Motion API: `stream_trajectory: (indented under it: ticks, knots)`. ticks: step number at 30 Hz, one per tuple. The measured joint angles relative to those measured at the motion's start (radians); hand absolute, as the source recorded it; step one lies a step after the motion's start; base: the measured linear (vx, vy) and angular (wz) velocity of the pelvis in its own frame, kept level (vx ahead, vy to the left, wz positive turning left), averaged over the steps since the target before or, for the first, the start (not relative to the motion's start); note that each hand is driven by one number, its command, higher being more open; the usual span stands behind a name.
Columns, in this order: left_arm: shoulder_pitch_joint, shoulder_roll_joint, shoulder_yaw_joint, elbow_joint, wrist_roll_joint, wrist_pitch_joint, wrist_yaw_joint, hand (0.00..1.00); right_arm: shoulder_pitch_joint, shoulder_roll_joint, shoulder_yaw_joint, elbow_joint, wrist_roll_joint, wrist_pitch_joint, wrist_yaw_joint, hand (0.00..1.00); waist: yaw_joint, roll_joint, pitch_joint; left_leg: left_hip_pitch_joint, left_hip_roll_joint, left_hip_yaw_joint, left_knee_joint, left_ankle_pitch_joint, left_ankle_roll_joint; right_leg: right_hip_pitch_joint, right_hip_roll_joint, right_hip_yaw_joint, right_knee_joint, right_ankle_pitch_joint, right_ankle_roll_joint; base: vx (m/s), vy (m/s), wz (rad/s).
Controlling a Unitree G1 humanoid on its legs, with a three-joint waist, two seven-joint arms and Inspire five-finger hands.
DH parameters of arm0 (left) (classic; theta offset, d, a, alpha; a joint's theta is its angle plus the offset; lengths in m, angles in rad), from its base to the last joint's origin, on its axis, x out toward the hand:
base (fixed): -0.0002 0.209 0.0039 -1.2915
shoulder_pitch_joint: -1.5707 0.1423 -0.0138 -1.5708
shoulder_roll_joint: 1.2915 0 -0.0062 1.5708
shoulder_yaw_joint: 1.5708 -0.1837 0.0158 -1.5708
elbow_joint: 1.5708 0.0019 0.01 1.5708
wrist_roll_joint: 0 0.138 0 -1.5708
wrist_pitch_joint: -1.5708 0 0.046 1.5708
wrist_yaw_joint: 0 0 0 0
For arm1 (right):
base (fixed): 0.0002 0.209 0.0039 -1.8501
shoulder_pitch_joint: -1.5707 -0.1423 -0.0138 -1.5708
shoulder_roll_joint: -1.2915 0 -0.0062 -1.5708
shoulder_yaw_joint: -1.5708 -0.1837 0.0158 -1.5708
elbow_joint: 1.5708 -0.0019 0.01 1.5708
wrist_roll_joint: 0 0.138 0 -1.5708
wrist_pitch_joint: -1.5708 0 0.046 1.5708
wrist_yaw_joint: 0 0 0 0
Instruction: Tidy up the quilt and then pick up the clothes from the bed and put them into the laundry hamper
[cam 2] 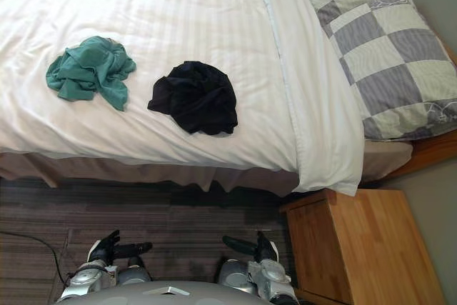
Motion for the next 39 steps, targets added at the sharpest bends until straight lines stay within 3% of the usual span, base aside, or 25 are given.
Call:
stream_trajectory:
  ticks: [1, 5, 7, 8, 10, 12, 14, 16, 18, 19, 20, 21, 22, 23, 25, 26, 28, 30, 31, 33, 34, 35, 36, 37, 39]
  knots:
    - [-0.005, -0.006, -0.003, 0.002, 0.008, 0.0, -0.003, 1.0, -0.004, 0.0, 0.009, -0.002, -0.002, -0.002, 0.0, 1.0, 0.001, -0.002, 0.001, 0.008, -0.016, 0.0, -0.013, 0.005, 0.002, 0.021, -0.002, 0.0, -0.026, -0.003, 0.003, -0.02, -0.014, 0.43]
    - [-0.009, -0.048, -0.012, -0.004, 0.044, -0.004, 0.004, 1.0, -0.021, -0.024, 0.03, -0.011, -0.001, -0.022, 0.006, 1.0, -0.007, 0.043, 0.031, 0.062, -0.031, -0.032, -0.16, 0.112, -0.014, 0.056, 0.018, 0.007, -0.06, -0.006, -0.005, -0.04, -0.008, 0.31]
    - [-0.031, -0.072, -0.032, -0.004, 0.03, 0.002, 0.017, 1.0, -0.03, -0.029, 0.032, -0.009, -0.001, -0.029, -0.005, 1.0, -0.012, 0.047, 0.055, 0.066, -0.034, -0.05, -0.187, 0.134, -0.007, 0.056, 0.014, 0.028, -0.043, -0.035, -0.044, -0.1, 0.011, 0.36]
    - [-0.036, -0.068, -0.044, -0.005, 0.028, 0.0, 0.014, 1.0, -0.033, -0.031, 0.035, -0.004, 0.0, -0.031, -0.009, 1.0, -0.005, 0.049, 0.061, 0.057, -0.036, -0.05, -0.17, 0.122, -0.007, 0.058, 0.009, 0.029, -0.042, -0.05, -0.048, -0.13, -0.016, 0.23]
    - [-0.037, -0.075, -0.051, -0.032, 0.024, -0.005, 0.021, 1.0, -0.038, -0.05, 0.04, 0.003, 0.004, -0.03, -0.018, 1.0, -0.022, 0.067, 0.088, -0.023, -0.01, -0.044, 0.031, 0.046, -0.013, 0.074, -0.007, 0.023, -0.044, -0.082, -0.03, -0.14, 0.005, 0.22]
    - [-0.039, -0.09, -0.029, -0.079, 0.017, -0.023, 0.046, 1.0, -0.043, -0.087, 0.041, 0.002, 0.01, -0.03, -0.032, 1.0, -0.02, 0.099, 0.136, -0.126, 0.064, 0.034, 0.397, -0.017, -0.031, 0.121, -0.025, 0.048, -0.046, -0.083, -0.031, -0.09, 0.091, -0.12]
    - [-0.027, -0.107, -0.013, -0.085, 0.017, -0.029, 0.059, 1.0, -0.045, -0.103, 0.042, 0.01, 0.01, -0.022, -0.041, 1.0, -0.022, 0.122, 0.142, -0.149, 0.109, 0.114, 0.565, 0.022, -0.009, 0.165, -0.048, 0.082, -0.063, -0.084, -0.026, 0.0, 0.193, -0.44]
    - [-0.027, -0.107, -0.015, -0.078, 0.018, -0.028, 0.06, 1.0, -0.046, -0.094, 0.03, 0.019, 0.009, -0.016, -0.045, 1.0, -0.016, 0.116, 0.131, -0.137, 0.087, 0.168, 0.557, 0.001, -0.012, 0.158, -0.091, 0.127, -0.079, -0.058, 0.018, 0.11, 0.226, -0.35]
    - [-0.034, -0.109, -0.015, -0.066, 0.018, -0.026, 0.06, 1.0, -0.053, -0.084, -0.007, 0.019, 0.011, -0.007, -0.043, 1.0, -0.022, 0.119, 0.129, -0.116, 0.043, 0.174, 0.465, -0.08, 0.011, 0.138, -0.103, 0.141, -0.104, -0.027, 0.036, 0.17, 0.217, -0.11]
    - [-0.049, -0.097, -0.015, -0.047, 0.018, -0.018, 0.056, 1.0, -0.085, -0.074, -0.043, 0.036, 0.018, 0.008, -0.042, 1.0, -0.025, 0.106, 0.136, -0.115, 0.003, 0.141, 0.392, -0.136, 0.032, 0.132, -0.119, 0.145, -0.13, 0.003, 0.049, 0.19, 0.261, 0.01]
    - [-0.058, -0.079, -0.019, -0.048, 0.018, -0.019, 0.046, 1.0, -0.106, -0.06, -0.074, 0.064, 0.019, 0.016, -0.048, 1.0, -0.026, 0.084, 0.148, -0.114, -0.027, 0.1, 0.265, -0.132, 0.033, 0.122, -0.154, 0.148, -0.133, 0.009, 0.058, 0.19, 0.27, 0.04]
    - [-0.062, -0.075, -0.019, -0.049, 0.019, -0.02, 0.047, 1.0, -0.105, -0.059, -0.085, 0.071, 0.022, 0.019, -0.047, 1.0, -0.026, 0.079, 0.151, -0.116, -0.025, 0.091, 0.204, -0.104, 0.032, 0.12, -0.167, 0.153, -0.134, 0.009, 0.059, 0.16, 0.288, 0.08]
    - [-0.064, -0.069, -0.019, -0.05, 0.018, -0.023, 0.048, 1.0, -0.104, -0.057, -0.091, 0.081, 0.022, 0.024, -0.046, 1.0, -0.026, 0.061, 0.154, -0.118, -0.033, 0.094, 0.175, -0.018, 0.019, 0.117, -0.196, 0.158, -0.134, 0.009, 0.06, 0.18, 0.296, 0.19]
    - [-0.071, -0.063, -0.019, -0.047, 0.018, -0.023, 0.05, 1.0, -0.104, -0.046, -0.087, 0.081, 0.017, 0.024, -0.043, 1.0, -0.027, 0.04, 0.15, -0.126, -0.062, 0.105, 0.191, -0.039, 0.046, 0.112, -0.209, 0.154, -0.144, 0.021, 0.069, 0.2, 0.291, 0.22]
    - [-0.07, -0.062, -0.012, -0.058, 0.015, -0.024, 0.055, 1.0, -0.105, -0.04, -0.087, 0.081, 0.011, 0.023, -0.023, 1.0, -0.018, 0.042, 0.147, -0.178, -0.035, 0.098, 0.322, -0.099, 0.059, 0.127, -0.17, 0.152, -0.142, 0.024, 0.081, 0.23, 0.188, 0.19]
    - [-0.07, -0.061, -0.013, -0.068, 0.019, -0.025, 0.049, 1.0, -0.105, -0.034, -0.086, 0.081, 0.0, 0.023, -0.018, 1.0, -0.004, 0.037, 0.143, -0.183, -0.033, 0.099, 0.371, -0.122, 0.067, 0.139, -0.182, 0.149, -0.148, 0.032, 0.083, 0.24, 0.196, -0.06]
    - [-0.064, -0.061, -0.026, -0.06, 0.026, -0.024, 0.045, 1.0, -0.104, -0.018, -0.08, 0.086, -0.002, 0.022, -0.003, 1.0, 0.007, 0.026, 0.104, -0.171, -0.057, 0.111, 0.41, -0.159, 0.094, 0.164, -0.217, 0.169, -0.176, 0.078, 0.132, 0.2, 0.23, -0.25]
    - [-0.062, -0.054, -0.04, -0.026, 0.007, -0.017, 0.038, 1.0, -0.106, -0.006, -0.059, 0.087, -0.004, 0.021, 0.003, 1.0, 0.013, 0.039, 0.078, -0.126, -0.064, 0.119, 0.366, -0.199, 0.086, 0.145, -0.218, 0.19, -0.154, 0.121, 0.147, 0.16, 0.205, -0.51]
    - [-0.061, -0.055, -0.046, -0.021, 0.001, -0.015, 0.038, 1.0, -0.11, -0.007, -0.048, 0.08, -0.004, 0.021, 0.004, 1.0, 0.016, 0.043, 0.076, -0.11, -0.062, 0.127, 0.344, -0.208, 0.084, 0.127, -0.216, 0.191, -0.126, 0.121, 0.147, 0.1, 0.244, -1.0]
    - [-0.063, -0.051, -0.064, -0.011, -0.017, -0.005, 0.033, 1.0, -0.126, -0.002, 0.002, 0.07, -0.035, 0.02, 0.0, 1.0, 0.035, 0.043, 0.076, -0.043, -0.062, 0.193, 0.254, -0.216, 0.077, 0.003, -0.228, 0.131, 0.069, 0.117, 0.043, 0.02, 0.213, -1.03]
    - [-0.057, -0.045, -0.074, -0.011, -0.017, -0.003, 0.028, 1.0, -0.126, 0.001, 0.028, 0.041, -0.057, 0.018, 0.0, 1.0, 0.033, 0.042, 0.076, -0.006, -0.077, 0.222, 0.204, -0.202, 0.079, -0.075, -0.251, 0.052, 0.2, 0.083, -0.026, 0.03, 0.177, -0.71]
    - [-0.049, -0.042, -0.089, -0.011, -0.017, -0.001, 0.025, 1.0, -0.127, 0.008, 0.036, 0.032, -0.071, 0.011, 0.001, 1.0, 0.021, 0.03, 0.074, 0.022, -0.095, 0.234, 0.166, -0.187, 0.085, -0.103, -0.256, 0.024, 0.262, 0.046, -0.026, 0.07, 0.195, -0.48]
    - [-0.04, -0.034, -0.103, -0.011, -0.011, -0.001, 0.023, 1.0, -0.126, 0.018, 0.05, 0.029, -0.071, 0.004, 0.001, 1.0, 0.001, 0.024, 0.074, 0.054, -0.102, 0.237, 0.128, -0.175, 0.083, -0.112, -0.21, 0.025, 0.268, -0.01, 0.005, 0.07, 0.111, -0.1]
    - [-0.039, -0.033, -0.106, -0.011, -0.011, -0.001, 0.022, 1.0, -0.123, 0.024, 0.049, 0.025, -0.071, 0.001, 0.0, 1.0, -0.001, 0.025, 0.075, 0.065, -0.101, 0.236, 0.114, -0.17, 0.082, -0.118, -0.18, 0.036, 0.257, -0.032, 0.009, 0.1, 0.07, 0.07]
    - [-0.05, -0.023, -0.113, -0.01, -0.008, 0.002, 0.01, 1.0, -0.116, 0.037, 0.055, 0.003, -0.069, -0.002, 0.005, 1.0, -0.011, 0.035, 0.08, 0.104, -0.102, 0.224, 0.066, -0.15, 0.075, -0.122, -0.042, 0.111, 0.119, -0.052, 0.01, 0.11, -0.029, 0.29]
